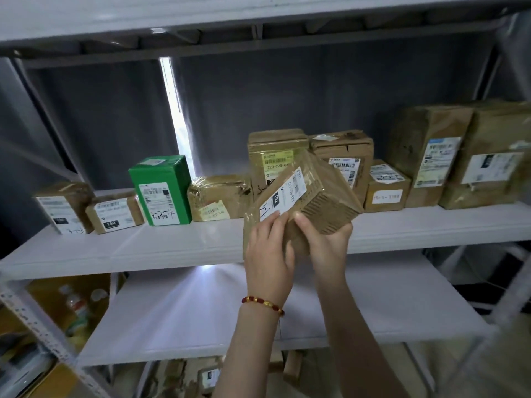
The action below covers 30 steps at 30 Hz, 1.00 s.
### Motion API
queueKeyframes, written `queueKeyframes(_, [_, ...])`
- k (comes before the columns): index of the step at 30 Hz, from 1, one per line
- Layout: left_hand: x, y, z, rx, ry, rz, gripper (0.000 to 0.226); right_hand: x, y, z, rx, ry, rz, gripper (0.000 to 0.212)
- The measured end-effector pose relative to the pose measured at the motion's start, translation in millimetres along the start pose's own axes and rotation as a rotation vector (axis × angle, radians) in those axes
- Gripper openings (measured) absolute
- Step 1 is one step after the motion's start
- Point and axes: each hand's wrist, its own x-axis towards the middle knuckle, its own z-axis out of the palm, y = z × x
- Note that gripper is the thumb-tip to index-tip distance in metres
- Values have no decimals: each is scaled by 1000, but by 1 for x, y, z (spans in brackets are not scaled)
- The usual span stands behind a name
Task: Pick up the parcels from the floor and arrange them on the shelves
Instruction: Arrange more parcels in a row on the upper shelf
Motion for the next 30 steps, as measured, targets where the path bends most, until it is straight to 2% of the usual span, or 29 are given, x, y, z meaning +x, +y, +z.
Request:
queueKeyframes(3, [4,-7,-8,-39,-13,24,49,3,10,11,-137,73,-22,93])
queueKeyframes(6, [11,-10,-16,-87,-27,26,43,7,13,19,-220,138,-56,94])
queueKeyframes(9, [17,-17,-26,-160,-44,23,37,10,14,25,-273,131,-60,92])
queueKeyframes(13, [21,-29,-33,-260,-88,-57,31,11,16,28,-364,103,-93,105])
queueKeyframes(18, [17,-47,-37,-399,-152,-167,66,6,14,23,-464,26,-102,111])
queueKeyframes(21, [17,-60,-36,-416,-88,-300,88,5,13,16,-452,17,-104,107])
queueKeyframes(24, [25,-66,-39,-445,-78,-418,97,2,6,9,-373,-45,-114,98])
queueKeyframes(27, [36,-63,-48,-578,-184,-390,88,-4,-7,1,-246,-159,-105,84])
queueKeyframes(30, [47,-55,-59,-675,-282,-268,69,-5,-27,-5,-164,-226,-123,70])
